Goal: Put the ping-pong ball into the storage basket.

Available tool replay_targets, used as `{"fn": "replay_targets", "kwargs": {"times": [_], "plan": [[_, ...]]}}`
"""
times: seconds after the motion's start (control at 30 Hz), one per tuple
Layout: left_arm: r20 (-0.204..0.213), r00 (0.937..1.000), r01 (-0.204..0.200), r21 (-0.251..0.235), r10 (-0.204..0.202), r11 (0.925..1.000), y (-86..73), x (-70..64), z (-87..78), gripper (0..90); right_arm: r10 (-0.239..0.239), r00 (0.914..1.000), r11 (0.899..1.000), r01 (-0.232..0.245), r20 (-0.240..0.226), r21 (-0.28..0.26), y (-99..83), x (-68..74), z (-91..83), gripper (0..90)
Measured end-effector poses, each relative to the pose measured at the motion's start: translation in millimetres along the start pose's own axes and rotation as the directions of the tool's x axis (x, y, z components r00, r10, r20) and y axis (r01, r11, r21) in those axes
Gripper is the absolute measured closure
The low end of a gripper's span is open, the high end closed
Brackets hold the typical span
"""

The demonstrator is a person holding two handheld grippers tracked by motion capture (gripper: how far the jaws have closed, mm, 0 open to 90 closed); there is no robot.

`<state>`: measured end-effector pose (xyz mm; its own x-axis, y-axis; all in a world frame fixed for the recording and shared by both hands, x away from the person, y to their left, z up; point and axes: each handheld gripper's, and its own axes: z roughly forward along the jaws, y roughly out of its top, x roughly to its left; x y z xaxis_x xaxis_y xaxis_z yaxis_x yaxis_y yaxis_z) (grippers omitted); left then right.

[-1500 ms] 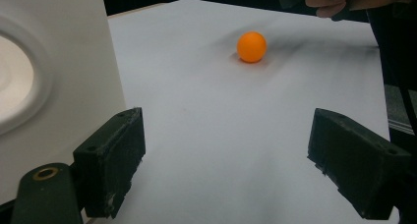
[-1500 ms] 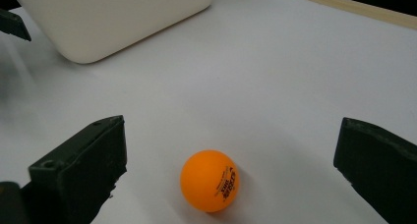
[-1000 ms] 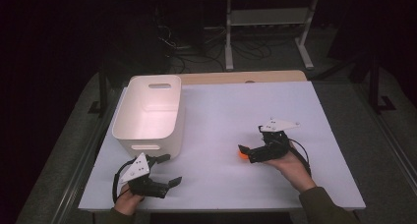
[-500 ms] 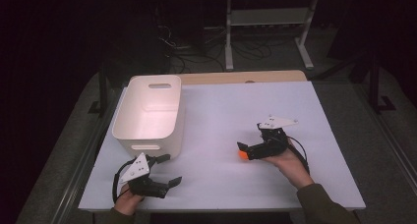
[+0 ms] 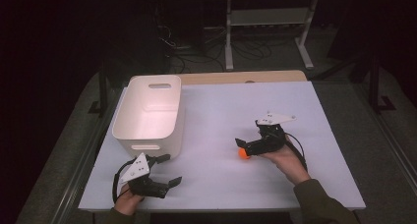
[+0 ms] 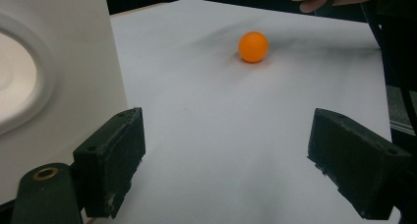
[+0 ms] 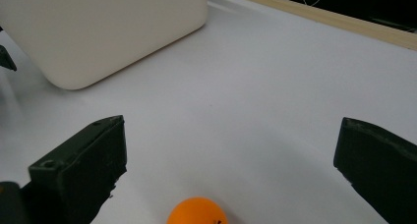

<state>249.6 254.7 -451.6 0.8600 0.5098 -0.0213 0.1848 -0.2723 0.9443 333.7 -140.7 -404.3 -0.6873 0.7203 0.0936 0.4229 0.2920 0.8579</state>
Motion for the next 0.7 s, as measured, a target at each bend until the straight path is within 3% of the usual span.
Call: {"fn": "replay_targets", "kwargs": {"times": [0.7], "plan": [[0.001,1.0000,-0.003,0.000,0.003,1.0000,0.0,-0.5,-0.1,14.1,-0.006,0.9999,1.000,0.006,-0.013,0.000,8.2,-0.8,13.0,0.0]]}}
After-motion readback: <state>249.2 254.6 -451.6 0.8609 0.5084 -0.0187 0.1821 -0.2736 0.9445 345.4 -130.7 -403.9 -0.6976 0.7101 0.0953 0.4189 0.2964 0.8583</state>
